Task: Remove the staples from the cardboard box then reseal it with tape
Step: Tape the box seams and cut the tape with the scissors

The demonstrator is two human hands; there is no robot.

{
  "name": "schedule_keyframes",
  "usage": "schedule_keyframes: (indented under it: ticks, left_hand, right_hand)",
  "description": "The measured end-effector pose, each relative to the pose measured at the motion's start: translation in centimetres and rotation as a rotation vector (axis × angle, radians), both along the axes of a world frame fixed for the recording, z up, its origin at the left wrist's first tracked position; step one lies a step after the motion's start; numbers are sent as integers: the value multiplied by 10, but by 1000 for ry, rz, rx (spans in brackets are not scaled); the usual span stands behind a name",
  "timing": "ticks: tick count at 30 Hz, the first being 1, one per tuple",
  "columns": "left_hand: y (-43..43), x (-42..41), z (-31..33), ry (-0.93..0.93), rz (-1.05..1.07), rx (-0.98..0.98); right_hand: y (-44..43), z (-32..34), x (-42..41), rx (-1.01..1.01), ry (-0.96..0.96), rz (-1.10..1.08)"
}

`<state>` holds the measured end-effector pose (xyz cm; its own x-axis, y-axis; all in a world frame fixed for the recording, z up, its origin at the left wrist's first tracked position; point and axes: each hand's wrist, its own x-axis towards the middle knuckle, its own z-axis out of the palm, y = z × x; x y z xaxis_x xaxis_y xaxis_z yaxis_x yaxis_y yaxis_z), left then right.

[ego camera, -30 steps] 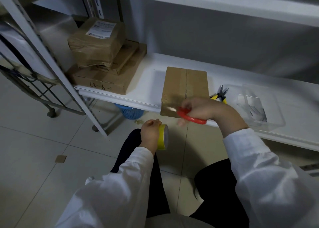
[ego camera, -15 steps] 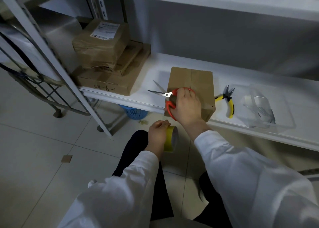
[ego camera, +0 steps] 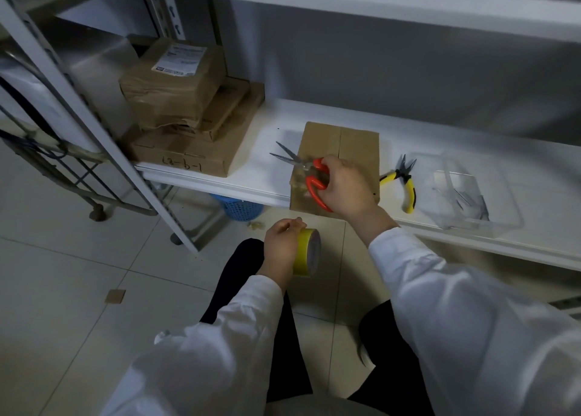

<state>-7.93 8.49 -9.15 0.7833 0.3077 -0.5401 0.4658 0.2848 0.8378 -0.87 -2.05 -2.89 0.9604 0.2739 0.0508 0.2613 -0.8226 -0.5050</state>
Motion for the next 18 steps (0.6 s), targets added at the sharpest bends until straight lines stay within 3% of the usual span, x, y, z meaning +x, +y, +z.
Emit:
schedule_keyframes:
  ticks: [3,7,11,13,18]
  left_hand:
    - [2,-1,6,-3,0,-5]
    - [-1,-1,14,-20,-10,-40]
    - [-16,-3,21,-40,-35,-70]
    - [-24,-2,24,-69,-18,-135]
    - [-37,3,41,-81,-114,-85]
  right_hand:
    - [-19,16,0,193,123,-44]
    - [-55,19,-2,86,182,-130]
    - [-49,13,-9,89,165,-82]
    - [-49,9,-7,187,163,-117]
    - [-78,13,-2,576,265,-367]
